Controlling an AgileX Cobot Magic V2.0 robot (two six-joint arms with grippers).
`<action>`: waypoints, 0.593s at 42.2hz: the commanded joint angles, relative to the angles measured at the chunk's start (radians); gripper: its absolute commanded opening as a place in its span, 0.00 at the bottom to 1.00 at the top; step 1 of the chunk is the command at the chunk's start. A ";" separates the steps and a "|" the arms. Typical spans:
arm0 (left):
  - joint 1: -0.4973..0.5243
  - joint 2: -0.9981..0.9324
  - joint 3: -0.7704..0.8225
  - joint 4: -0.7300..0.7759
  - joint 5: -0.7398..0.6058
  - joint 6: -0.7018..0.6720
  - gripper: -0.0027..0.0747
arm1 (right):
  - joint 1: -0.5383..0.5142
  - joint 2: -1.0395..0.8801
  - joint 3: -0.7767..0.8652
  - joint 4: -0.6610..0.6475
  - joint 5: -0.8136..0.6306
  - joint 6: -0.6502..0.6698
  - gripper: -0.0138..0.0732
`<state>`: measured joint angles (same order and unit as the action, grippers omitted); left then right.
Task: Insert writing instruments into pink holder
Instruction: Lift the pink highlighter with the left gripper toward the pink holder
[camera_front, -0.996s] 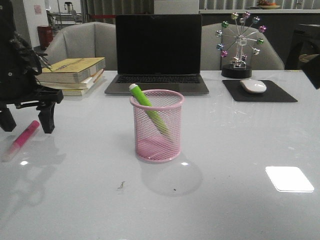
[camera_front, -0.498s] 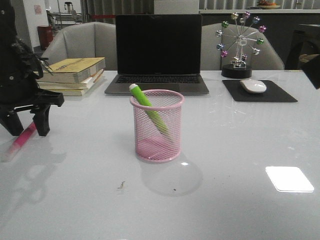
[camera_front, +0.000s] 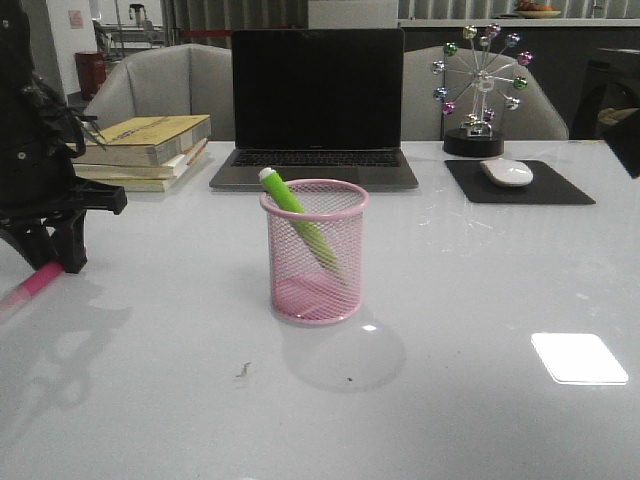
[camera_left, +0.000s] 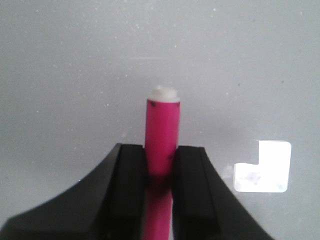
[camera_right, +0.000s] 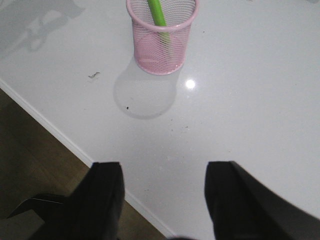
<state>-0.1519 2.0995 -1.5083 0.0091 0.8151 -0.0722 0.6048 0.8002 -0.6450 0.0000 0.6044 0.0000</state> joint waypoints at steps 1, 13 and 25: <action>0.002 -0.078 -0.027 0.002 0.012 0.063 0.15 | 0.001 -0.006 -0.027 -0.008 -0.064 -0.007 0.71; -0.046 -0.385 0.183 -0.009 -0.211 0.149 0.15 | 0.001 -0.006 -0.027 -0.008 -0.064 -0.007 0.71; -0.168 -0.734 0.490 -0.009 -0.696 0.149 0.15 | 0.001 -0.006 -0.027 -0.008 -0.064 -0.007 0.71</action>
<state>-0.2781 1.4832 -1.0708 0.0091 0.3604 0.0740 0.6048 0.8002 -0.6450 0.0000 0.6044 0.0000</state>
